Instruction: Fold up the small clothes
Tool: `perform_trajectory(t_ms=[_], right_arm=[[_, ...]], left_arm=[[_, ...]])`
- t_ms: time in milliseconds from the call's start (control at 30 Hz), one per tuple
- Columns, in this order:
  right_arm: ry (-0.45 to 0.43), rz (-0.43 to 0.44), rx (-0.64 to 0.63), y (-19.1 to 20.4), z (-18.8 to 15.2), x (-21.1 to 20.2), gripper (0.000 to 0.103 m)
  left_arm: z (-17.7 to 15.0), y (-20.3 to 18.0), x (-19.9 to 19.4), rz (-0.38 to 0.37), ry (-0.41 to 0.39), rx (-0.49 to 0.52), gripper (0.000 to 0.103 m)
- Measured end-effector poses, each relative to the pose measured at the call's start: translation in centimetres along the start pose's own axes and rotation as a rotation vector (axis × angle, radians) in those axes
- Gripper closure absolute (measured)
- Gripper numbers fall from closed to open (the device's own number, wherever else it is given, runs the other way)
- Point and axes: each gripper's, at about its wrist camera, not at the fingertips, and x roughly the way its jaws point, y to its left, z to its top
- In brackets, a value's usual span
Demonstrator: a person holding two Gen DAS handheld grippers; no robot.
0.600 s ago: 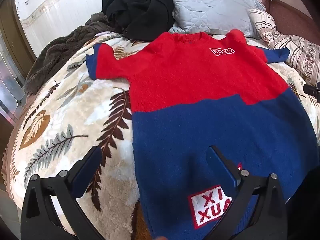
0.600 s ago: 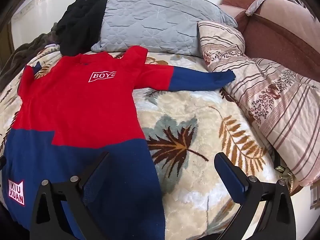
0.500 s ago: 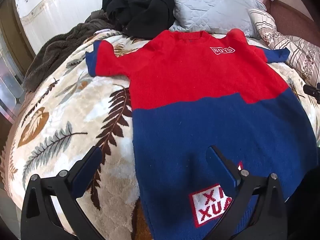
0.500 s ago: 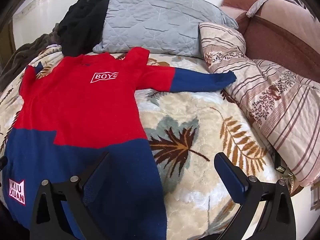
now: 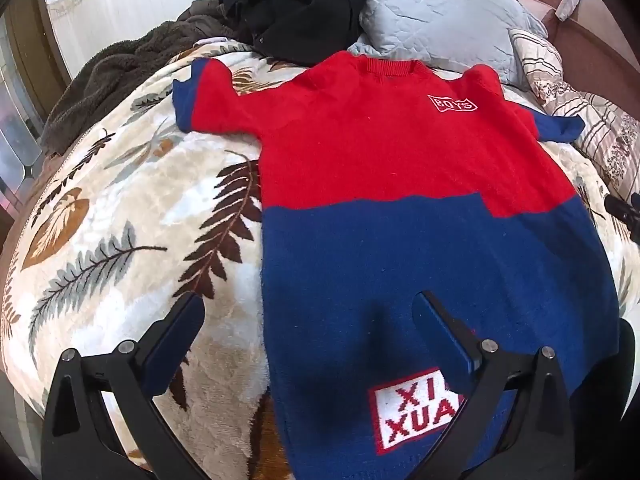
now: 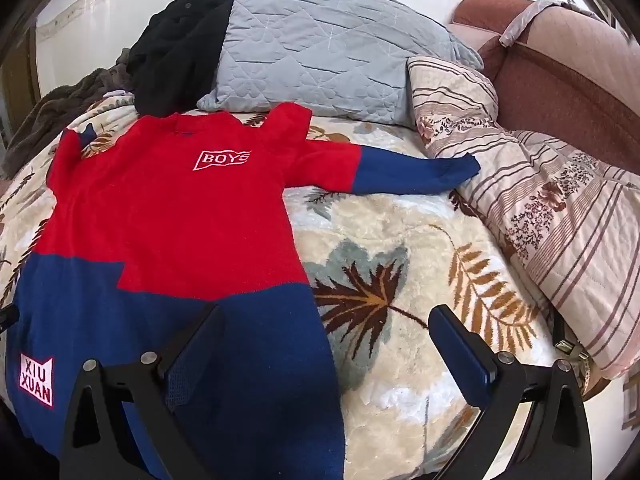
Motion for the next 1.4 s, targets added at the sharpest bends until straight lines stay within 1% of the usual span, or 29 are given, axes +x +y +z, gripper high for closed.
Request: perform_trajectory(t_ms=[200, 333, 433, 567, 633, 700, 767, 800, 867, 933, 1033, 1167, 1400], right_arm=[[-0.013, 0.012, -0.022, 0.0, -0.4, 0.0, 0.002], [-0.027, -0.004, -0.015, -0.3, -0.4, -0.1, 0.002], [-0.018, -0.024, 0.003, -0.7, -0.5, 0.1, 0.001], [-0.040, -0.017, 0.010, -0.9, -0.6, -0.3, 0.001], [-0.023, -0.020, 0.002, -0.8, -0.5, -0.3, 0.001], [-0.007, 0.022, -0.016, -0.5, -0.5, -0.2, 0.001], [0.032, 0.058, -0.038, 0.2, -0.6, 0.1, 0.002], [0.034, 0.067, -0.044, 0.4, -0.7, 0.1, 0.003], [0.010, 0.049, -0.044, 0.7, -0.9, -0.1, 0.003], [0.008, 0.063, -0.037, 0.9, -0.7, -0.3, 0.003], [0.007, 0.063, -0.036, 1.0, -0.4, -0.4, 0.003], [0.005, 0.036, -0.059, 1.3, -0.2, -0.5, 0.003], [0.020, 0.006, -0.051, 0.9, 0.0, -0.4, 0.003]], left_arm=[[0.0, -0.2, 0.0, -0.004, 0.007, -0.001, 0.000], [0.2, -0.3, 0.2, -0.008, 0.015, -0.003, 0.000], [0.2, -0.4, 0.3, -0.005, 0.017, -0.002, 0.000], [0.2, -0.5, 0.3, -0.005, 0.018, -0.001, 0.000], [0.3, -0.6, 0.4, -0.003, 0.019, 0.000, 0.000], [0.3, -0.6, 0.5, -0.005, 0.022, -0.002, 0.000], [0.4, -0.6, 0.6, -0.009, 0.026, -0.007, 0.000], [0.4, -0.6, 0.6, -0.010, 0.027, -0.008, 0.000], [0.4, -0.6, 0.7, -0.009, 0.027, -0.008, 0.000], [0.4, -0.6, 0.7, -0.009, 0.027, -0.007, 0.000], [0.4, -0.6, 0.7, -0.005, 0.022, -0.006, 0.000], [0.4, 0.2, 0.6, -0.011, 0.013, -0.027, 0.000], [0.4, 1.2, 1.0, -0.013, 0.027, -0.058, 0.000]])
